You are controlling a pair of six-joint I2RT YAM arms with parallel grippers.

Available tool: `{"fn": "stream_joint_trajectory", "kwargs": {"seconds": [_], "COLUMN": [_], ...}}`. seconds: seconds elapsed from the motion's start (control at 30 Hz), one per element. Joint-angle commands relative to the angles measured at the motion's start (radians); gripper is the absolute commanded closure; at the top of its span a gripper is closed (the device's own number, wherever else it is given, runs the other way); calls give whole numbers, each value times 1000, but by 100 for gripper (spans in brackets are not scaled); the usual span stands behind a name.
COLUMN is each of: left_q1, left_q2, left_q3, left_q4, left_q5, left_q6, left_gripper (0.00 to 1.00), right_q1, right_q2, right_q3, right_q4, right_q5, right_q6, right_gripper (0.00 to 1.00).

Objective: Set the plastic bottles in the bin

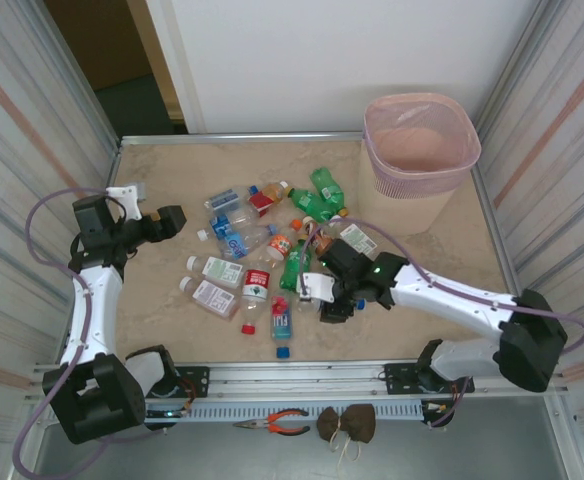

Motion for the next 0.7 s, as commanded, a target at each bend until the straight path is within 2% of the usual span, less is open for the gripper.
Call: {"fn": "stream_joint_trajectory", "kwargs": {"seconds": [0.0, 0.17, 0.37, 0.53, 0.67], "left_q1": [8, 7, 7, 8, 7], "left_q2": [-23, -21, -21, -34, -38], "left_q3": [-10, -10, -10, -12, -14], "left_q4": [7, 11, 15, 13, 14], "left_q5": [15, 18, 30, 24, 25], "left_q6": [-9, -10, -14, -13, -13], "left_gripper": [8, 8, 8, 8, 8], "right_q1": [-53, -157, -283, -387, -505], "right_q2": [-57, -63, -12, 90, 151], "right_q3": [105, 310, 549, 766, 885], "right_q4": [-44, -84, -75, -98, -86], "right_q5": [-31, -19, -32, -1, -28], "right_q6": [132, 333, 480, 544, 574], "right_gripper": [48, 52, 54, 55, 55]}}
